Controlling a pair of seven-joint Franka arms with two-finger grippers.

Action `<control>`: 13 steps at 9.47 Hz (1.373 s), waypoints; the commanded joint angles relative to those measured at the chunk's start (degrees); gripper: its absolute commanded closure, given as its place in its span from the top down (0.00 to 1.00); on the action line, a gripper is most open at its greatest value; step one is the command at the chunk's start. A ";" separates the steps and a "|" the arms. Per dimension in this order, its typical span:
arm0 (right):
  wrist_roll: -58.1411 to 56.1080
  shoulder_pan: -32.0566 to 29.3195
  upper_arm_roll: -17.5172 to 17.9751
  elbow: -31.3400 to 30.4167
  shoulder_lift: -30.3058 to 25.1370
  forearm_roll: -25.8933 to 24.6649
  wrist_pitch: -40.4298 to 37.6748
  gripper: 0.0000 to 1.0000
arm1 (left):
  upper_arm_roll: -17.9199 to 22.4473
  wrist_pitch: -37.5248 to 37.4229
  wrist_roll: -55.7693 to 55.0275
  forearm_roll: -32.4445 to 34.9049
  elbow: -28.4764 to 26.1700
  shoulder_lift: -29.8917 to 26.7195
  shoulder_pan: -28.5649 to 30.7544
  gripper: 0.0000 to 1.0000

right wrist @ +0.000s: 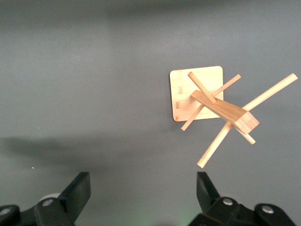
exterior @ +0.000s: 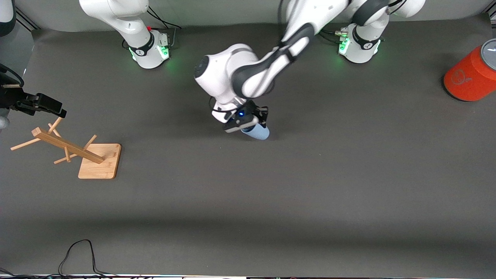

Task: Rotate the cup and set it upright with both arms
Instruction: 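Close the left gripper on the rim of the lying cup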

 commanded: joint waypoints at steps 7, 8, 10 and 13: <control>-1.05 1.24 -0.29 0.20 0.17 -0.66 0.27 1.00 | -12.34 34.91 11.08 -19.34 -40.73 -20.88 29.58 0.00; -0.97 1.59 -0.29 0.20 0.17 -0.66 0.27 1.00 | -12.96 39.63 10.38 -19.52 -44.85 -21.41 29.59 0.00; -0.97 1.59 -0.29 0.37 0.61 -0.66 0.27 1.00 | -13.58 48.61 10.20 -19.52 -51.46 -21.50 29.67 0.00; -1.14 1.59 -0.38 0.37 0.61 -0.84 0.27 1.00 | -13.67 52.51 10.20 -19.25 -53.94 -20.63 29.67 0.00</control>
